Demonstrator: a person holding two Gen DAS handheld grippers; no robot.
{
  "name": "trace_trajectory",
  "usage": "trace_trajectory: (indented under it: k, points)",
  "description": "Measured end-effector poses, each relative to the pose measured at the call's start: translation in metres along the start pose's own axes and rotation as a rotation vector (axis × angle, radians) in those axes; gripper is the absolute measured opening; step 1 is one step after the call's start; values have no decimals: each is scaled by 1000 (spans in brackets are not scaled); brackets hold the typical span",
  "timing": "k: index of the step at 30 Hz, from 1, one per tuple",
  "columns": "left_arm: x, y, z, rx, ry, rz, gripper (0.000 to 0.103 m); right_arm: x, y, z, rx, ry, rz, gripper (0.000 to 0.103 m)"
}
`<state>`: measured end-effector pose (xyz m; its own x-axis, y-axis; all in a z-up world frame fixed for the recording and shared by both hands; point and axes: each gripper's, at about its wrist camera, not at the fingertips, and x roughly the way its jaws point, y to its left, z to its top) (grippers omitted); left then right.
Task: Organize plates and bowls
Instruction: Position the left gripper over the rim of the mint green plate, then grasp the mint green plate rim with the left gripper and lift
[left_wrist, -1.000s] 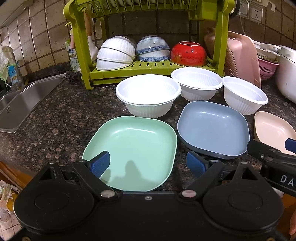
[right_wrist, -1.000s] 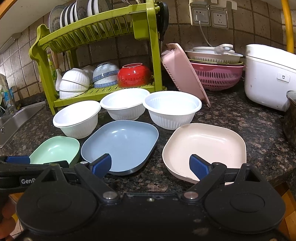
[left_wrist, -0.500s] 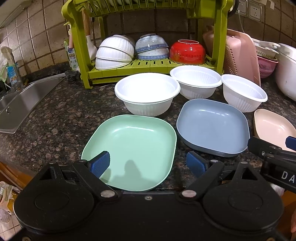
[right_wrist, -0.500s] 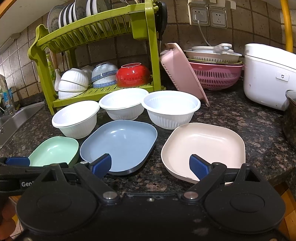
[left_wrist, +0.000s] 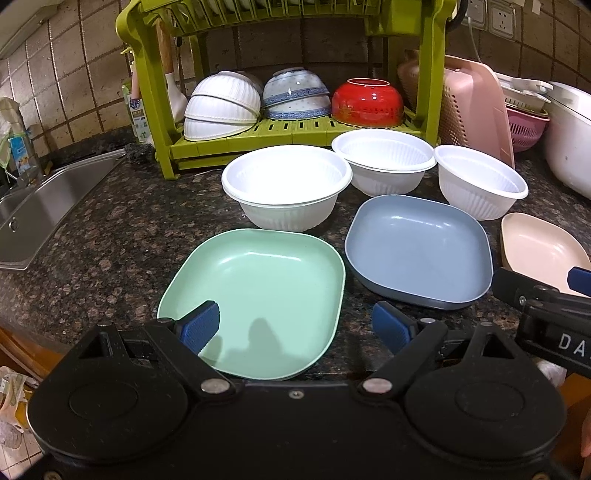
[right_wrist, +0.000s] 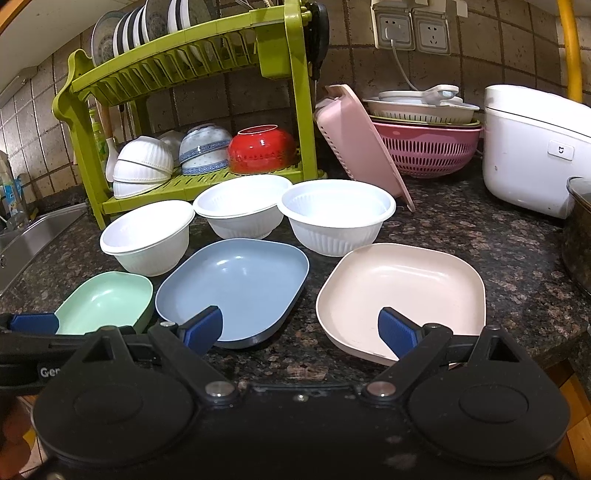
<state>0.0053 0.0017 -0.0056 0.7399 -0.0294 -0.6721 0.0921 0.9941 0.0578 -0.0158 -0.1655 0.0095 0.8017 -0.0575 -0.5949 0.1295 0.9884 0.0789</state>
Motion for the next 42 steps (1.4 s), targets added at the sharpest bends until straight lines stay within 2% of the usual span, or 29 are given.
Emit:
trace_trajectory:
  k: [11,15,19,24,29,35,39,42]
  points:
    - [-2,-8,0,23,-18,-16,90,-5,-13,0,39,-44,-36,96]
    - [-7,-10,0,18,-64,-12,90,-11,-16,2,53,-120,-52,96]
    - [-17,-7,2,-34,-135,-13,90,-21,-20,1,87,-223,-90,96]
    - [-24,0,8,-69,-157,-42,90,-26,-23,5,101,-255,-85,96]
    - [-33,14,13,-87,-218,-25,90,-31,-16,6,102,-275,-47,96]
    - [-47,47,23,-163,-285,-8,90,-35,10,5,1,-292,8,95]
    - [-44,70,28,-203,-254,-13,90,-33,29,4,-63,-215,127,93]
    - [-35,79,30,-166,-204,6,90,-31,43,2,-105,-159,212,92]
